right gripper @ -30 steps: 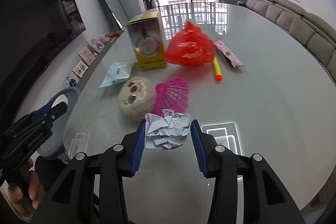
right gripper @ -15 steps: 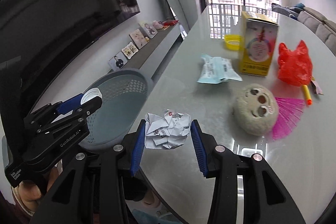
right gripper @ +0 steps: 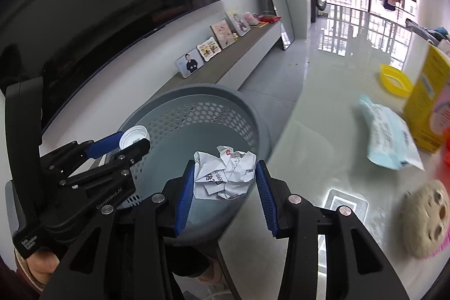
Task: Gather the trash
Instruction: 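Carry cap and paper ball over the grey basket and open both grippers, then move both tools back over the table toward the plush and shuttlecock, then grasp the pink shuttlecock with the right gripper while the left gripper grasps the beige plush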
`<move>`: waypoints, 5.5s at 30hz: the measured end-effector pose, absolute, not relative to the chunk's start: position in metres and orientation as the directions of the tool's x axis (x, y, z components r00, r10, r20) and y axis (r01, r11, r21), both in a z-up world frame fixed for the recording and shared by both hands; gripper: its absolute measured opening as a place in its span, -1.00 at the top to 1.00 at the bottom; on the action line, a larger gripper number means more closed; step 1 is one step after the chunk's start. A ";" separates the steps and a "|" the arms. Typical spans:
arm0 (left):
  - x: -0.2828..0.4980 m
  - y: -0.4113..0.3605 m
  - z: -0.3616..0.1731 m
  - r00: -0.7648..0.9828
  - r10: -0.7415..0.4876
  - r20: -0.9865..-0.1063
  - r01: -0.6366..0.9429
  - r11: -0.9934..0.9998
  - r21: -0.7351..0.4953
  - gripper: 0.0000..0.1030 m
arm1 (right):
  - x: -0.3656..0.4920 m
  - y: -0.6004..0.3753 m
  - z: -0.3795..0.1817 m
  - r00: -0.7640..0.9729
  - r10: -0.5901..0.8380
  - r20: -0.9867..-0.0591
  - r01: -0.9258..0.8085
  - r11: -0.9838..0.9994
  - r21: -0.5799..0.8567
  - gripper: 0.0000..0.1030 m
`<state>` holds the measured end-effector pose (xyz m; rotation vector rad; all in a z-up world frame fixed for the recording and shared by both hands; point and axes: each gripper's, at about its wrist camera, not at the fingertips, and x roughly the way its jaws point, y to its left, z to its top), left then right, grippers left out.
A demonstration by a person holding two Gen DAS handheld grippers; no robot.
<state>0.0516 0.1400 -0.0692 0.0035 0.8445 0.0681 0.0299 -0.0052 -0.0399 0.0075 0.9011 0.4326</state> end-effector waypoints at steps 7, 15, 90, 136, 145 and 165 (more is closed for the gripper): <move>0.053 0.160 -0.079 0.646 0.081 -0.759 -0.098 0.995 0.022 0.02 | 0.053 0.015 -0.054 0.503 0.386 -0.773 -0.386 0.901 0.199 0.19; 0.053 0.172 -0.081 0.639 0.095 -0.763 -0.133 0.991 0.013 -0.29 | 0.057 0.020 -0.057 0.521 0.371 -0.768 -0.379 0.907 0.181 -0.17; 0.034 -0.066 -0.040 0.648 -0.172 -0.742 0.251 0.968 -0.005 -0.53 | -0.052 -0.277 -0.035 0.667 0.138 -0.733 0.024 0.978 0.207 -0.23; 0.034 -0.092 -0.040 0.628 -0.193 -0.754 0.297 0.955 0.003 -0.55 | -0.012 -0.263 -0.053 0.630 0.182 -0.755 -0.051 0.980 0.193 0.32; 0.024 -0.110 -0.037 0.621 -0.240 -0.747 0.344 0.939 -0.015 -0.56 | -0.039 -0.285 -0.043 0.672 0.132 -0.728 0.011 0.982 0.188 0.33; 0.045 -0.163 -0.050 0.622 -0.230 -0.748 0.374 0.927 0.026 -0.57 | -0.076 -0.315 -0.036 0.703 0.085 -0.706 0.083 0.976 0.201 0.33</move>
